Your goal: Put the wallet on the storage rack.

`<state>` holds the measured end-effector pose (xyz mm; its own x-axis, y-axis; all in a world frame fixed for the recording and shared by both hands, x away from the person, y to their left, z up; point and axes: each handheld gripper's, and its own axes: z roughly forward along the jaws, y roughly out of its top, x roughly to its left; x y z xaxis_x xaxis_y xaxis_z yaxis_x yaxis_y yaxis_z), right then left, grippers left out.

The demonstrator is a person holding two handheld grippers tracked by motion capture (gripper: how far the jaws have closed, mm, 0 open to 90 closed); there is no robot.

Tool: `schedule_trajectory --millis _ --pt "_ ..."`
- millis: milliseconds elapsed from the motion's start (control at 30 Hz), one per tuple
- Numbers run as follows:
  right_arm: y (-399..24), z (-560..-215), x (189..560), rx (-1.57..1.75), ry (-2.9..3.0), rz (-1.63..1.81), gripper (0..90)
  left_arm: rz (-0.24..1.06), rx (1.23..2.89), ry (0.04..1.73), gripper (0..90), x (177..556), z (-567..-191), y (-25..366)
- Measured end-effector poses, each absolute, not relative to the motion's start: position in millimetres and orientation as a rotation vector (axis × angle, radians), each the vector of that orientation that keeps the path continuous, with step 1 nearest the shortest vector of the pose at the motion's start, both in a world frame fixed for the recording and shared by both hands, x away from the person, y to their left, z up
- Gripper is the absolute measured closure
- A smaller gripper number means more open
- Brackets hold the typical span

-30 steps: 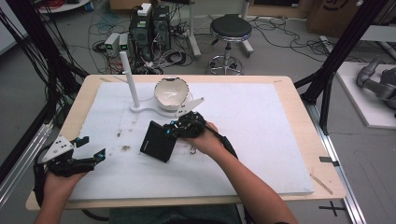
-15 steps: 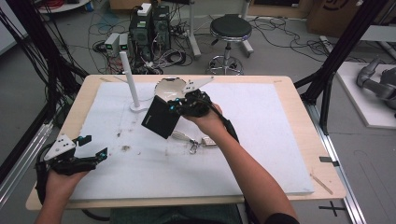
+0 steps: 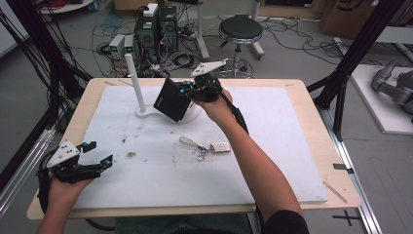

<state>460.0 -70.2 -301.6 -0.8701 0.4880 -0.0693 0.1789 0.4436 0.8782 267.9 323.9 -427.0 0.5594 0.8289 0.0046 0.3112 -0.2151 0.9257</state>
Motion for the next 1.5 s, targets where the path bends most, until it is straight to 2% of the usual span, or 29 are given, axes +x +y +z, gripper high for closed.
schedule_trajectory --millis 400,867,1067,1267,1333,1400,1500 --pt "-61 -289 497 0.6 2.335 1.303 84.6 0.638 1.778 0.949 18.5 268 -428 326" --pt "-64 -310 520 0.648 2.312 1.192 84.5 0.637 1.782 0.954 18.5 269 -429 326" --pt "-62 -313 520 0.655 2.319 1.172 84.3 0.639 1.78 0.953 18.4 269 -428 326" --pt "-56 -330 518 0.635 2.353 1.134 83.2 0.637 1.782 0.95 18.5 269 -429 326" --pt "-54 -336 518 0.656 2.38 1.133 80.9 0.637 1.782 0.951 18.5 269 -429 326" --pt "-54 -337 520 0.683 2.379 1.146 73.6 0.636 1.783 0.953 18.4 269 -429 326" --pt "-56 -334 519 0.715 2.345 1.138 52.1 0.631 1.777 0.954 18.5 269 -429 326"
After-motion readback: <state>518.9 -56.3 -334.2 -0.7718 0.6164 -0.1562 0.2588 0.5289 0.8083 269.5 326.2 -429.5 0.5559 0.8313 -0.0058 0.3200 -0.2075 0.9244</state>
